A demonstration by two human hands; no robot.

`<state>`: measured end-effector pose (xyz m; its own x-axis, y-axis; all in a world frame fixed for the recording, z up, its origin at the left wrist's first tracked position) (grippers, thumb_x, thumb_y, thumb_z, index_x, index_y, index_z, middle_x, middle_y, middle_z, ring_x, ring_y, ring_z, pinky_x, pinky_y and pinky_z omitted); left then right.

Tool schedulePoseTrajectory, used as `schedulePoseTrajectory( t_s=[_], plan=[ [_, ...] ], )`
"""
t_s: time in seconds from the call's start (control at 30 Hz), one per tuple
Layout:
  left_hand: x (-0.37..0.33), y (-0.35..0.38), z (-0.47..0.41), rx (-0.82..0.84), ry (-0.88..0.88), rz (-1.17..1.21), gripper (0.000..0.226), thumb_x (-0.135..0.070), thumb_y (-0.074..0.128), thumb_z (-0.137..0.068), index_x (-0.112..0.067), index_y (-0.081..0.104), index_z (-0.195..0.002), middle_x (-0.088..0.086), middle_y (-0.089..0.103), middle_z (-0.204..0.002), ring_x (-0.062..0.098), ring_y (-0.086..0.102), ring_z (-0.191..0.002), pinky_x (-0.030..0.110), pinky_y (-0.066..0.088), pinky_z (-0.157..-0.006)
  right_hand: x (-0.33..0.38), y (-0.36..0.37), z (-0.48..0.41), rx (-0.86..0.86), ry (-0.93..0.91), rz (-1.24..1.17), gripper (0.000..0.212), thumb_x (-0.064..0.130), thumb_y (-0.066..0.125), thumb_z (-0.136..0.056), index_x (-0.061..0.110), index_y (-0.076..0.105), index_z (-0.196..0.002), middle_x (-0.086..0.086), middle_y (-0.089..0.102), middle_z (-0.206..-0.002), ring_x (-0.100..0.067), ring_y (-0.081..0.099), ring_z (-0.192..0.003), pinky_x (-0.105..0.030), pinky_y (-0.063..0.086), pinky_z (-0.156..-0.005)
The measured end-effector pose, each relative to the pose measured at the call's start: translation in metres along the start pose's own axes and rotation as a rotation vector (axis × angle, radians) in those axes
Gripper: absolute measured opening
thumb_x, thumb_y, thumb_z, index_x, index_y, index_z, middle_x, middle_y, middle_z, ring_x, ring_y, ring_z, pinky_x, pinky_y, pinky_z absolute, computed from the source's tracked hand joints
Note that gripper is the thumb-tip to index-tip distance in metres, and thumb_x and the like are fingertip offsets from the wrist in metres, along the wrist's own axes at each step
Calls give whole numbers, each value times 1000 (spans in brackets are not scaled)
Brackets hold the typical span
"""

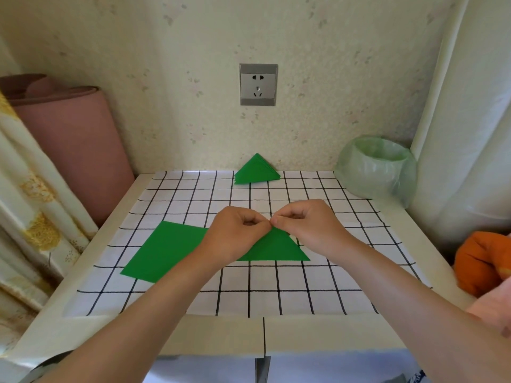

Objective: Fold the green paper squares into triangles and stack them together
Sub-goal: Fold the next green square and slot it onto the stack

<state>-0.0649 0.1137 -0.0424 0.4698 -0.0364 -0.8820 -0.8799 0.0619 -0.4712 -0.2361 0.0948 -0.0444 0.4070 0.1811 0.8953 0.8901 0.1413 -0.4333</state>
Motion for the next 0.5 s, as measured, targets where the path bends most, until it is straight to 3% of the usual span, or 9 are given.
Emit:
schedulePoseTrajectory(
  t_s=[0.2, 0.33, 0.5],
  plan=[
    [2, -10, -4, 31, 16, -42, 18, -15, 64, -88, -19, 78, -78, -4, 75, -72, 8, 69, -66, 18, 56, -65, -3, -5, -6, -102, 92, -90, 6, 23, 74, -85, 24, 80, -83, 13, 76, -82, -1, 69, -81, -20, 52, -80],
    [5, -20, -4, 105, -38, 29, 19, -7, 60, -90, -10, 77, -82, 4, 75, -72, 19, 74, -72, 26, 60, -68, -5, -15, -9, -163, 125, -129, 9, 22, 72, -87, 24, 79, -82, 10, 76, -79, 0, 67, -72, -22, 50, -75],
    [14, -37, -5, 146, -78, -53, 14, -10, 62, -90, -8, 75, -84, 3, 75, -74, 20, 73, -73, 30, 61, -71, -11, -22, -14, -234, 134, -130, 11, 23, 71, -87, 26, 79, -81, 11, 76, -83, -6, 67, -80, -27, 53, -84]
  ],
)
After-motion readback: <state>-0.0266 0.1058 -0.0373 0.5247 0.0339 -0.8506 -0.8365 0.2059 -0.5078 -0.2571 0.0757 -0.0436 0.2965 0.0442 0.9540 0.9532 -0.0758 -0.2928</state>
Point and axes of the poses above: each hand's wrist, its own z-axis away from the middle knuckle, its own y-axis out of the palm, x = y × z, the point moved 1 cm from there along -z, towards the middle knuckle
